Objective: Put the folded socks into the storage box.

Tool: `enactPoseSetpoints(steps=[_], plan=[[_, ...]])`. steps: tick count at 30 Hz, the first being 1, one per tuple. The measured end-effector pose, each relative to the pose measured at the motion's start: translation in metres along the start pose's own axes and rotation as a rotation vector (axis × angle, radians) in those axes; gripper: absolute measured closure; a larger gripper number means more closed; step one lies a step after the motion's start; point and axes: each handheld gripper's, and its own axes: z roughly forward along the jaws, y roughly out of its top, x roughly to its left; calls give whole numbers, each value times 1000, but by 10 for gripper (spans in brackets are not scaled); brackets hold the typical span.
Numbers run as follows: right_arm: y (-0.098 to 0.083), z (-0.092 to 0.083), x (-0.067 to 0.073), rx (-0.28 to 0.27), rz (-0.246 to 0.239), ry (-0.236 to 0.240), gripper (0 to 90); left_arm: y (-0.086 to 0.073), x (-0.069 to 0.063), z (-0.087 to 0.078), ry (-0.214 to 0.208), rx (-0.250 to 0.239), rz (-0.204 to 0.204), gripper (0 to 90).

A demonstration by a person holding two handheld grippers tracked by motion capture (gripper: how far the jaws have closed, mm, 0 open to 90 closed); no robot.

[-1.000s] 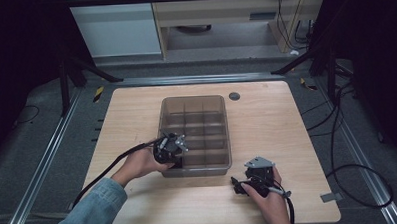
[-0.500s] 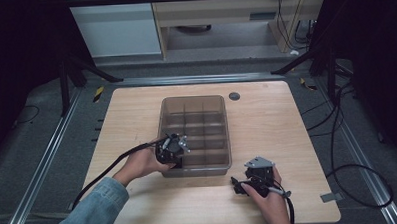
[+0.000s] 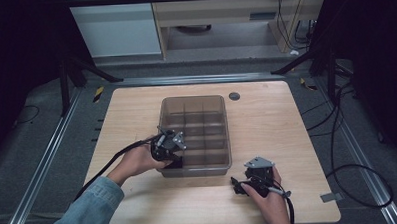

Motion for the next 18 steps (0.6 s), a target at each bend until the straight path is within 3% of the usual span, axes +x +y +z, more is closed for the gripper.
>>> enactPoseSetpoints(steps=[3, 7, 18], plan=[[0, 0, 0, 1, 0, -1, 16, -2, 0, -9, -5, -44, -14, 900], [0, 0, 0, 0, 0, 0, 17, -4, -3, -14, 16, -59, 8, 900], [0, 0, 0, 1, -1, -1, 16, -8, -8, -23, 24, -153, -8, 892]])
